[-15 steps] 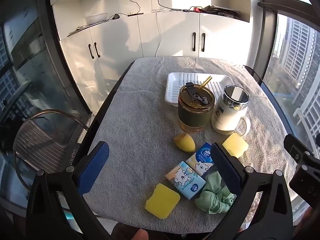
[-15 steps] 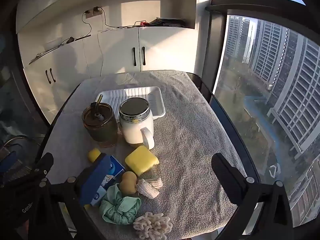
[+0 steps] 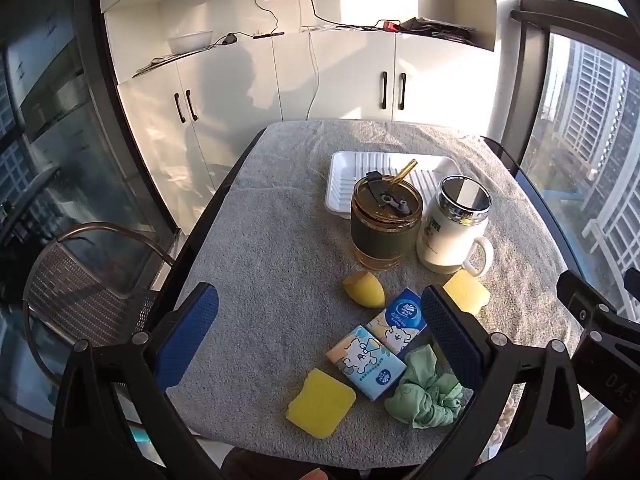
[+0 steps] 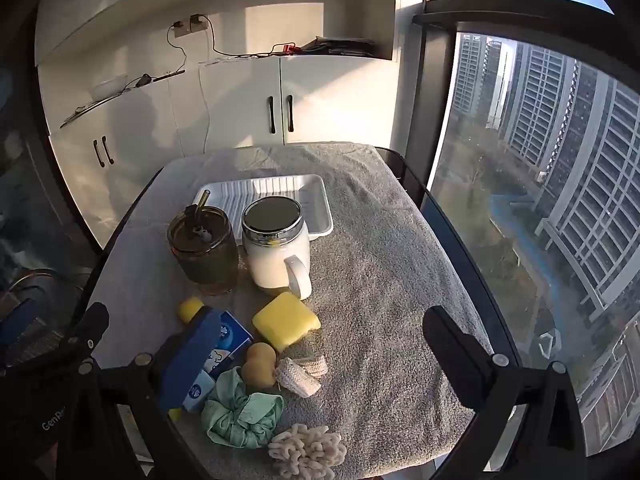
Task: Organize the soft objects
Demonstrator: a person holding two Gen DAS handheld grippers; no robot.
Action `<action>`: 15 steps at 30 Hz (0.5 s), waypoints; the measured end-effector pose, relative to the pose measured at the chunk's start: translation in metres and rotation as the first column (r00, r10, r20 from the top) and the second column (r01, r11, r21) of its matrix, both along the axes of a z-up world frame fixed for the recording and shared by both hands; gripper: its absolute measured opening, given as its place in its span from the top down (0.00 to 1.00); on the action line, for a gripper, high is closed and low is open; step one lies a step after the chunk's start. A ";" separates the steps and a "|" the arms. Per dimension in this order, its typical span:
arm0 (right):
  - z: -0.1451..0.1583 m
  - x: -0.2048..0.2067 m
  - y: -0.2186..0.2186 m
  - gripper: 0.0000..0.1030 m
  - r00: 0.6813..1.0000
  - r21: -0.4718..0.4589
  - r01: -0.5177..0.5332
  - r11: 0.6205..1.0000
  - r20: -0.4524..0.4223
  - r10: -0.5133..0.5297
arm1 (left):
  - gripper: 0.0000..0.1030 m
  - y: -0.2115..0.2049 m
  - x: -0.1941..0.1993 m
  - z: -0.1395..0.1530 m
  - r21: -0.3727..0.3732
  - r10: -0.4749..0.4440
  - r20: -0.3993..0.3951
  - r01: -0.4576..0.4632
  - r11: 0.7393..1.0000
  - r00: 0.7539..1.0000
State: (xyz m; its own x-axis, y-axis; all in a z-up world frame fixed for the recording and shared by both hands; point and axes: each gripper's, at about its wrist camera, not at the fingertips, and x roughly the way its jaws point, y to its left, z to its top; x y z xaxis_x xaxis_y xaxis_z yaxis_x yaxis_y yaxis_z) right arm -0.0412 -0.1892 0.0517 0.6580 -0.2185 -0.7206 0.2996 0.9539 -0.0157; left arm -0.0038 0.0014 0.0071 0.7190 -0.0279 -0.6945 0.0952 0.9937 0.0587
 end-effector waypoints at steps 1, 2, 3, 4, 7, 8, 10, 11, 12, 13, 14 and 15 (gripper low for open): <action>0.000 0.000 0.000 0.00 1.000 0.000 0.000 1.000 0.000 0.000 | 0.00 0.000 0.000 0.000 -0.001 0.001 0.000 -0.001 1.000 1.000; -0.001 0.000 -0.001 0.00 1.000 0.002 -0.001 1.000 0.001 0.001 | 0.00 0.000 0.000 0.000 -0.003 0.001 0.000 -0.001 1.000 1.000; -0.001 0.000 -0.001 0.00 1.000 0.002 0.000 1.000 0.001 0.000 | 0.00 0.000 0.000 0.001 -0.001 0.001 0.000 -0.001 1.000 1.000; -0.001 0.000 -0.001 0.00 1.000 0.000 -0.003 1.000 0.000 0.003 | 0.00 0.000 0.000 0.001 -0.002 0.002 0.001 -0.002 1.000 1.000; -0.001 0.000 -0.001 0.00 1.000 0.000 -0.001 1.000 0.001 0.001 | 0.00 0.000 0.000 0.002 0.000 0.003 0.003 -0.003 1.000 1.000; -0.001 -0.001 -0.001 0.00 1.000 0.000 -0.004 1.000 -0.002 0.004 | 0.00 0.001 0.000 0.002 -0.001 0.004 0.004 -0.004 1.000 1.000; -0.001 -0.001 -0.001 0.00 1.000 -0.001 -0.002 1.000 -0.004 0.002 | 0.00 0.001 -0.001 0.002 -0.001 0.006 0.006 -0.006 1.000 1.000; -0.001 -0.001 -0.002 0.00 1.000 -0.001 -0.001 1.000 -0.005 0.001 | 0.00 0.001 -0.001 0.002 -0.001 0.006 0.006 -0.006 1.000 1.000; -0.001 -0.001 -0.002 0.00 1.000 0.001 -0.001 1.000 -0.006 0.001 | 0.00 0.001 -0.001 0.002 -0.002 0.005 0.006 -0.005 1.000 1.000; -0.001 0.000 -0.002 0.00 1.000 0.003 -0.002 1.000 -0.008 0.003 | 0.00 0.001 -0.002 0.001 -0.003 0.006 0.007 -0.006 1.000 1.000; -0.001 0.000 -0.002 0.00 1.000 0.005 -0.004 1.000 -0.007 0.004 | 0.00 0.001 -0.001 0.001 -0.003 0.004 0.007 -0.004 1.000 1.000; 0.000 0.000 -0.003 0.00 1.000 0.005 -0.004 1.000 -0.005 0.004 | 0.00 0.002 -0.001 0.001 -0.005 0.003 0.007 -0.003 1.000 1.000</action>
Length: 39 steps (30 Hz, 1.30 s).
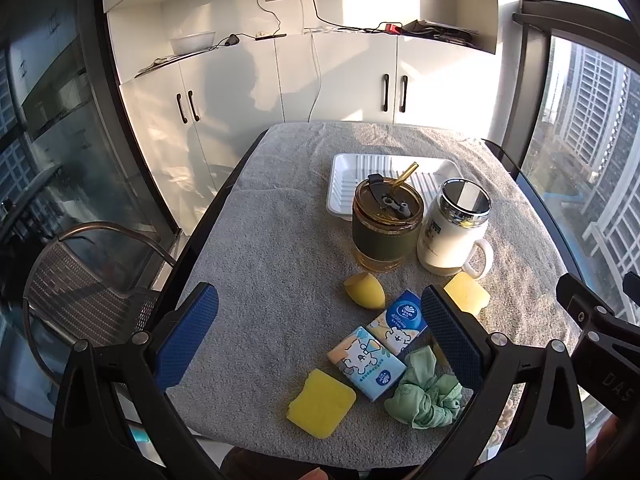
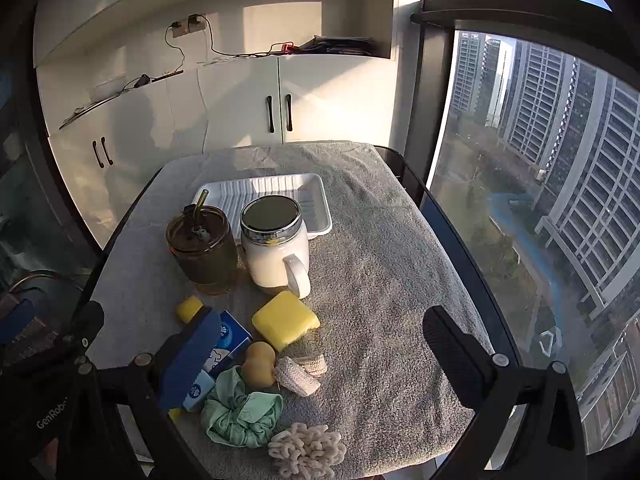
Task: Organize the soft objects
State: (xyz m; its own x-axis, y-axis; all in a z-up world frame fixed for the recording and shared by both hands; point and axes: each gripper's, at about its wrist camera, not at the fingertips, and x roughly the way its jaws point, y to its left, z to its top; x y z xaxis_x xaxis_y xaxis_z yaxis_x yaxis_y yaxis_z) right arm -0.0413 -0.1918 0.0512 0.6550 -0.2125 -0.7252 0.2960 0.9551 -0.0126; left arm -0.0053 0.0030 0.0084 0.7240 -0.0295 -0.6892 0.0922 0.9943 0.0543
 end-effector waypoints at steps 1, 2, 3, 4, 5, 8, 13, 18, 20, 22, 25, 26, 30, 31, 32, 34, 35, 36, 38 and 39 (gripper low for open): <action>-0.001 0.000 0.000 0.00 1.000 -0.002 0.001 1.000 -0.002 -0.001 | 0.00 0.000 0.000 0.000 0.000 0.001 0.000 -0.001 1.000 1.000; 0.000 0.000 0.000 0.00 1.000 -0.001 0.001 1.000 -0.002 -0.001 | 0.00 0.000 0.000 0.000 -0.001 0.000 0.000 0.000 1.000 1.000; 0.000 0.000 0.000 0.00 1.000 0.000 0.000 1.000 -0.001 0.000 | 0.00 0.000 0.000 0.000 -0.001 0.000 0.000 0.000 1.000 1.000; 0.000 0.001 0.000 0.00 1.000 0.000 0.000 1.000 -0.003 0.000 | 0.00 0.000 -0.001 0.000 0.000 0.000 0.001 0.000 1.000 1.000; -0.001 0.000 0.000 0.00 1.000 -0.001 0.001 1.000 0.000 -0.001 | 0.00 0.000 0.000 0.000 -0.001 0.000 0.002 0.000 1.000 1.000; -0.001 0.000 -0.001 0.00 1.000 -0.005 0.005 1.000 0.002 -0.005 | 0.00 -0.001 0.000 0.000 0.002 -0.001 0.001 0.001 1.000 1.000; -0.001 -0.001 -0.001 0.00 1.000 -0.006 0.006 1.000 0.000 -0.006 | 0.00 -0.001 -0.001 0.000 0.002 -0.001 0.002 0.001 1.000 1.000; -0.002 -0.001 0.000 0.00 1.000 0.004 0.000 1.000 -0.014 0.000 | 0.00 -0.004 -0.002 -0.001 0.012 -0.001 -0.003 0.001 1.000 1.000; -0.004 0.000 0.000 0.00 1.000 0.000 0.000 1.000 -0.025 0.000 | 0.00 -0.005 -0.002 -0.002 0.015 0.000 -0.005 0.001 1.000 1.000; -0.005 0.000 0.000 0.00 1.000 -0.002 0.001 1.000 -0.031 -0.001 | 0.00 -0.006 -0.002 -0.003 0.019 -0.003 -0.007 0.003 1.000 1.000; -0.005 -0.001 0.000 0.00 0.999 0.006 -0.001 1.000 -0.032 0.002 | 0.00 -0.006 -0.001 -0.005 0.025 -0.003 -0.014 0.003 1.000 1.000; -0.005 -0.001 0.001 0.00 0.999 0.005 -0.002 1.000 -0.033 0.003 | 0.00 -0.006 -0.001 -0.006 0.026 -0.003 -0.017 0.003 1.000 1.000; -0.005 -0.001 0.000 0.00 0.999 0.010 -0.002 1.000 -0.040 0.003 | 0.00 -0.005 -0.001 -0.007 0.025 -0.001 -0.019 0.001 1.000 1.000; -0.005 0.000 0.000 0.00 0.999 0.009 -0.001 1.000 -0.043 0.002 | 0.00 -0.005 -0.001 -0.007 0.026 -0.001 -0.019 0.002 1.000 1.000; -0.005 0.000 0.000 0.00 0.999 0.009 0.000 1.000 -0.044 0.001 | 0.00 -0.004 -0.001 -0.007 0.026 -0.001 -0.019 0.001 1.000 1.000; -0.005 0.000 0.001 0.00 0.999 0.008 0.001 1.000 -0.046 -0.001 | 0.00 -0.004 -0.001 -0.007 0.025 -0.001 -0.021 0.002 1.000 1.000; -0.005 0.000 0.001 0.00 0.999 0.009 0.001 1.000 -0.046 0.000 | 0.00 -0.004 -0.001 -0.007 0.025 -0.001 -0.020 0.001 1.000 1.000; -0.005 0.000 0.001 0.00 0.999 0.008 0.002 1.000 -0.047 -0.001 | 0.00 -0.004 -0.001 -0.007 0.025 -0.001 -0.020 0.002 1.000 1.000; -0.005 0.000 0.001 0.00 0.999 0.010 -0.001 1.000 -0.046 0.002 | 0.00 -0.004 -0.001 -0.007 0.025 0.000 -0.021 0.001 1.000 1.000; -0.005 0.000 0.001 0.00 0.999 0.009 -0.001 1.000 -0.048 0.002 | 0.00 -0.003 -0.002 -0.008 0.024 -0.001 -0.021 0.001 1.000 1.000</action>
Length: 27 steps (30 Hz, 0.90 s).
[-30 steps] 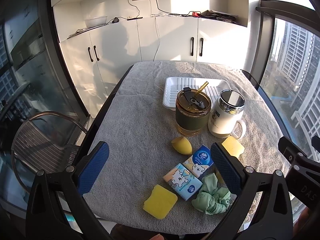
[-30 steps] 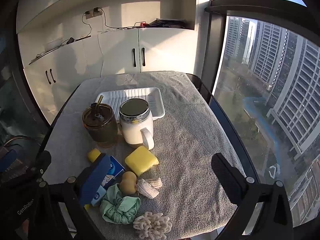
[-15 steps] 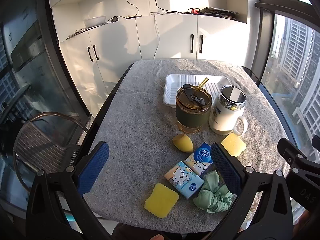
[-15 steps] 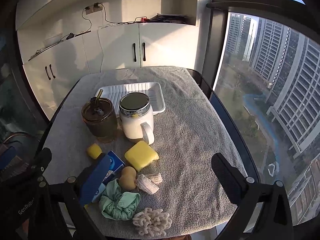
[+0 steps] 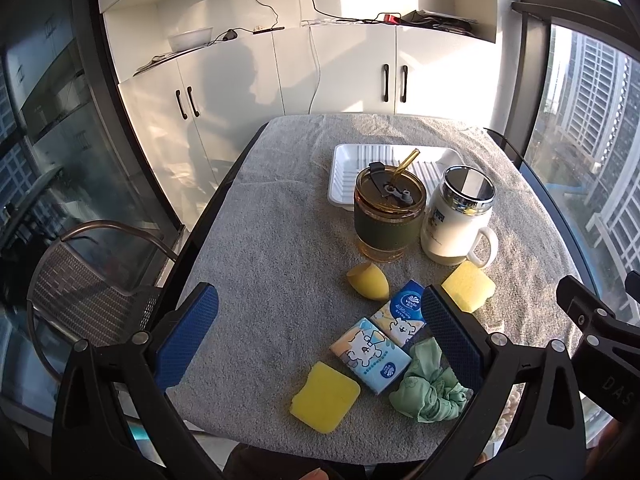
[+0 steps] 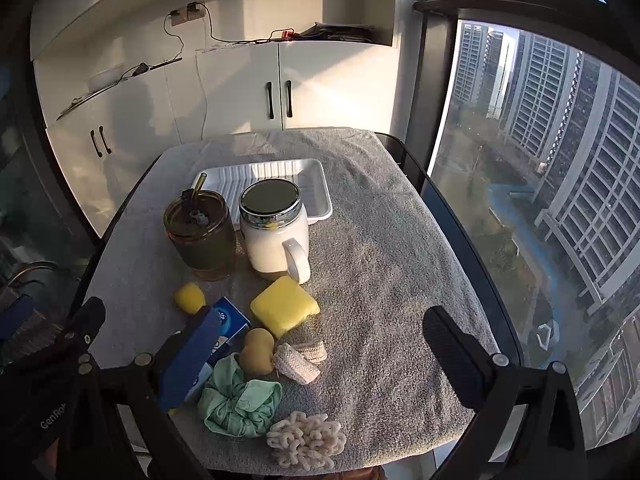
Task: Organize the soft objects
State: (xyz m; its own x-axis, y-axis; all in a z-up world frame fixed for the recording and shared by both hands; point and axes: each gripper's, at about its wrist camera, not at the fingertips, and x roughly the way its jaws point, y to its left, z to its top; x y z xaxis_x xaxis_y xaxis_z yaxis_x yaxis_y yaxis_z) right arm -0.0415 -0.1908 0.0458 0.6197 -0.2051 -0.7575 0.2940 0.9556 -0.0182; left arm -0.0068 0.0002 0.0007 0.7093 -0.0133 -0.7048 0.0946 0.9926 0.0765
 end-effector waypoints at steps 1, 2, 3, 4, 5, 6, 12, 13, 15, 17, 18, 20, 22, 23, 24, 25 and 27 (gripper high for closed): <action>-0.001 0.000 0.000 0.00 1.000 -0.001 -0.001 1.000 -0.003 0.001 | 0.00 0.001 0.000 0.000 0.000 0.000 0.000 0.000 1.000 1.000; 0.000 0.001 0.000 0.00 1.000 -0.001 -0.002 1.000 -0.003 0.002 | 0.00 0.001 0.000 0.000 0.000 0.002 0.001 -0.002 1.000 1.000; 0.000 0.001 0.000 0.00 1.000 -0.001 -0.001 1.000 -0.003 0.001 | 0.00 0.001 0.000 0.000 -0.001 0.001 0.002 -0.001 1.000 1.000; 0.000 0.001 0.001 0.00 1.000 -0.001 -0.001 1.000 -0.004 0.001 | 0.00 0.001 0.000 0.000 -0.002 0.001 0.002 -0.001 1.000 1.000; 0.000 0.001 0.000 0.00 1.000 0.000 -0.001 1.000 0.000 0.001 | 0.00 0.001 0.000 0.000 -0.002 0.002 0.002 -0.002 1.000 1.000; 0.000 0.001 0.001 0.00 1.000 0.000 -0.001 1.000 -0.001 0.001 | 0.00 0.001 -0.001 0.000 -0.001 -0.001 0.002 0.001 1.000 1.000; -0.001 -0.001 0.001 0.00 1.000 -0.001 -0.001 1.000 -0.003 0.001 | 0.00 0.001 -0.001 0.000 0.000 0.002 0.003 -0.002 1.000 1.000; -0.001 -0.001 0.001 0.00 1.000 0.001 0.000 1.000 -0.003 0.000 | 0.00 0.001 -0.001 0.000 0.000 0.001 0.003 -0.001 1.000 1.000; 0.000 -0.002 0.001 0.00 1.000 0.004 0.001 1.000 -0.004 -0.001 | 0.00 0.002 0.000 0.000 -0.001 0.000 0.002 0.000 1.000 1.000; 0.000 -0.001 0.001 0.00 1.000 0.002 0.004 1.000 -0.004 -0.004 | 0.00 0.002 0.000 0.000 -0.002 -0.001 0.002 0.001 1.000 1.000; 0.000 -0.001 0.001 0.00 1.000 0.001 0.004 1.000 -0.006 -0.004 | 0.00 0.002 -0.001 0.000 -0.001 0.000 0.002 0.000 1.000 1.000; 0.000 0.000 0.001 0.00 1.000 0.002 0.002 1.000 -0.004 -0.002 | 0.00 0.002 0.000 0.000 -0.001 -0.001 0.002 0.001 1.000 1.000; 0.000 -0.001 0.001 0.00 1.000 0.002 0.003 1.000 -0.004 -0.003 | 0.00 0.002 0.000 0.000 -0.001 0.001 0.004 -0.001 1.000 1.000; 0.000 -0.001 0.001 0.00 1.000 0.000 0.003 1.000 -0.004 -0.003 | 0.00 0.002 0.000 0.000 -0.001 0.001 0.003 -0.001 1.000 1.000; 0.000 -0.001 0.001 0.00 1.000 0.000 0.002 1.000 -0.004 -0.002 | 0.00 0.002 0.000 0.000 -0.001 0.000 0.003 0.000 1.000 1.000; 0.000 0.000 0.002 0.00 1.000 0.001 0.004 1.000 -0.003 -0.004 | 0.00 0.001 0.000 0.000 -0.001 0.001 0.003 -0.001 1.000 1.000; 0.000 -0.001 0.002 0.00 1.000 0.000 0.002 1.000 -0.004 -0.002 | 0.00 0.002 0.000 0.000 -0.001 0.000 0.003 0.000 1.000 1.000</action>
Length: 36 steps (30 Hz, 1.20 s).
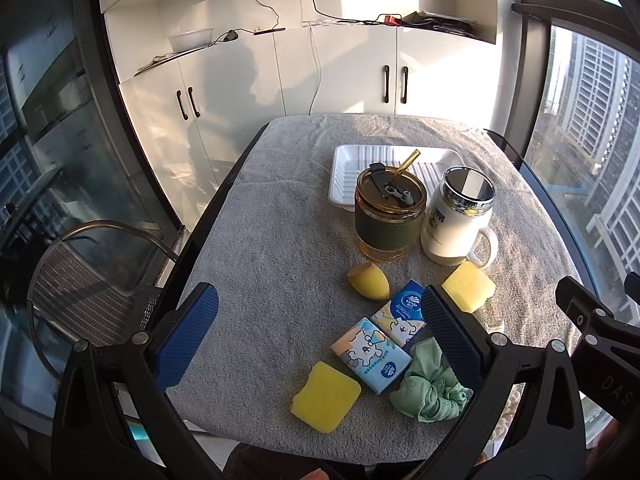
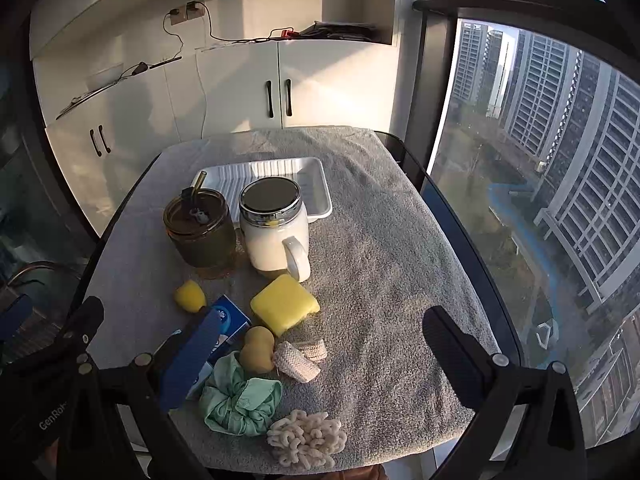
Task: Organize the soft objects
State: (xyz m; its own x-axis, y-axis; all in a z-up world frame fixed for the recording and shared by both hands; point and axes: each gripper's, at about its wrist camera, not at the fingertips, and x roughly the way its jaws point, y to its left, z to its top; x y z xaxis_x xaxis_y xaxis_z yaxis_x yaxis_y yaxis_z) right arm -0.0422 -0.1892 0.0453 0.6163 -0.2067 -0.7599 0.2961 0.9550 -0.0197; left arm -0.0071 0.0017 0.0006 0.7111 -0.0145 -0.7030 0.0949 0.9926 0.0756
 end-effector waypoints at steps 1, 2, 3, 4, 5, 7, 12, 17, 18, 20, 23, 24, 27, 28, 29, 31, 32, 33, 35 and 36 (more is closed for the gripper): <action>0.000 0.000 0.000 0.00 1.000 0.000 0.003 1.000 -0.002 -0.003 | 0.00 0.000 0.000 0.000 0.000 0.001 0.000 -0.001 1.000 1.000; 0.000 0.001 0.000 0.00 1.000 0.001 0.002 1.000 -0.002 -0.002 | 0.00 0.000 0.000 0.000 -0.001 -0.001 0.001 0.001 1.000 1.000; 0.000 0.001 0.000 0.00 1.000 0.003 0.001 1.000 -0.002 -0.001 | 0.00 0.000 0.000 0.000 -0.001 -0.001 0.001 0.001 1.000 1.000; 0.000 0.001 -0.001 0.00 1.000 0.004 0.001 1.000 -0.001 -0.001 | 0.00 0.001 0.000 0.000 0.000 -0.001 0.001 0.001 1.000 1.000; 0.000 0.001 -0.001 0.00 1.000 0.002 0.001 1.000 -0.003 -0.001 | 0.00 0.001 0.000 0.000 0.000 -0.003 0.002 0.003 1.000 1.000; 0.000 0.001 -0.001 0.00 1.000 0.002 0.000 1.000 -0.002 0.000 | 0.00 0.001 0.000 0.000 0.001 -0.002 0.002 0.002 1.000 1.000; 0.000 0.001 0.000 0.00 1.000 0.001 -0.003 1.000 -0.007 0.003 | 0.00 0.001 -0.001 0.000 0.003 -0.002 0.002 0.002 1.000 1.000; 0.000 0.001 0.000 0.00 1.000 -0.002 -0.002 1.000 -0.005 0.002 | 0.00 0.001 -0.001 -0.002 0.007 -0.001 -0.002 0.001 1.000 1.000; -0.001 0.001 0.000 0.00 1.000 -0.001 -0.003 1.000 -0.004 0.003 | 0.00 0.001 -0.001 -0.004 0.008 -0.003 -0.007 0.003 1.000 1.000; -0.004 0.002 -0.001 0.00 1.000 -0.003 -0.003 1.000 -0.009 0.003 | 0.00 0.000 0.001 -0.012 0.015 -0.031 -0.029 0.031 0.999 0.999; -0.013 0.000 -0.004 0.00 1.000 0.010 -0.030 1.000 -0.002 0.030 | 0.00 0.002 0.004 -0.032 0.025 -0.069 -0.089 0.071 0.997 0.994; -0.016 -0.001 -0.005 0.00 0.999 0.019 -0.046 0.999 0.006 0.046 | 0.00 0.003 0.004 -0.038 0.027 -0.079 -0.098 0.082 0.996 0.992; -0.032 -0.003 -0.006 0.00 0.996 0.015 -0.084 0.996 -0.007 0.084 | 0.00 0.006 -0.002 -0.056 0.046 -0.111 -0.123 0.118 0.992 0.986; -0.037 -0.003 -0.007 0.00 0.995 0.015 -0.095 0.995 -0.022 0.096 | 0.00 0.006 -0.004 -0.063 0.051 -0.124 -0.138 0.132 0.990 0.983; -0.043 -0.004 -0.008 0.00 0.993 0.019 -0.108 0.994 -0.036 0.108 | 0.00 0.007 -0.005 -0.071 0.053 -0.140 -0.159 0.150 0.987 0.977; -0.055 -0.007 -0.010 0.00 0.987 0.054 -0.141 0.988 -0.064 0.145 | 0.01 0.009 -0.008 -0.084 0.056 -0.153 -0.191 0.166 0.985 0.970; -0.060 -0.010 -0.011 0.00 0.983 0.071 -0.161 0.984 -0.073 0.166 | 0.01 0.010 -0.009 -0.089 0.058 -0.157 -0.204 0.172 0.983 0.966; -0.065 -0.014 -0.011 0.00 0.979 0.086 -0.180 0.980 -0.080 0.187 | 0.01 0.011 -0.010 -0.094 0.062 -0.160 -0.220 0.178 0.982 0.962; -0.074 -0.023 -0.008 0.00 0.972 0.075 -0.210 0.975 -0.093 0.216 | 0.01 0.013 -0.012 -0.104 0.066 -0.161 -0.243 0.182 0.981 0.957; -0.079 -0.027 -0.005 0.00 0.967 0.058 -0.226 0.972 -0.104 0.231 | 0.02 0.015 -0.012 -0.108 0.067 -0.162 -0.254 0.185 0.981 0.953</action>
State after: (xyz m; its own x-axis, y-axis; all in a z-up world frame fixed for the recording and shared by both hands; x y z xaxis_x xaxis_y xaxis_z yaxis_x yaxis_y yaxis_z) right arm -0.0690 -0.1937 -0.0334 0.5557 -0.0341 -0.8307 0.0680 0.9977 0.0046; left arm -0.0196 0.0164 -0.1077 0.5075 -0.0516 -0.8601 0.2919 0.9495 0.1153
